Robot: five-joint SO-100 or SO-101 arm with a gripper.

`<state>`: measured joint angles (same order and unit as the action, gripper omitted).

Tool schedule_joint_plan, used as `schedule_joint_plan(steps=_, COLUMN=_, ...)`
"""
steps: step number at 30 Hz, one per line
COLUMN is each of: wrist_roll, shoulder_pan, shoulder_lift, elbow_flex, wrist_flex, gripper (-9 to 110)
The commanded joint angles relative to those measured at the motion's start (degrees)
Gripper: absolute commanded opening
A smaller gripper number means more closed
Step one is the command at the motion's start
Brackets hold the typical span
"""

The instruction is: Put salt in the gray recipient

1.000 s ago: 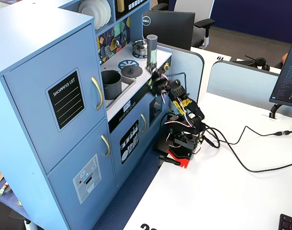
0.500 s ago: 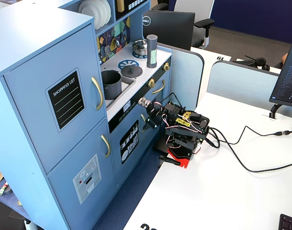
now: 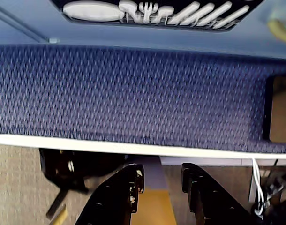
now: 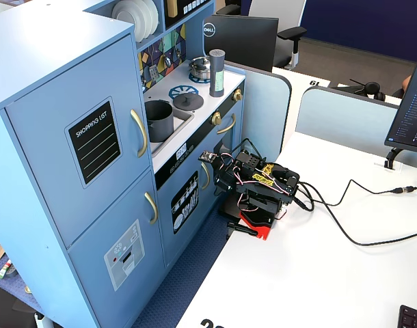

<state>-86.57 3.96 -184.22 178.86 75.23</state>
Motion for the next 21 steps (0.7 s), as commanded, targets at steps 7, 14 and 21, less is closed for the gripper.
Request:
schedule_joint_plan(steps=7, wrist_roll=-1.23, shoulder_pan=0.44, shoulder_lift=-0.26, elbow_flex=-0.26, wrist_flex=0.79, gripper=3)
schedule_joint_plan(steps=14, wrist_roll=-1.23, shoulder_pan=0.44, shoulder_lift=-0.26, elbow_flex=-0.26, wrist_flex=0.79, gripper=4)
schedule_joint_plan(steps=21, wrist_roll=-1.23, shoulder_pan=0.44, shoulder_lift=-0.26, elbow_flex=-0.26, wrist_flex=0.79, gripper=5)
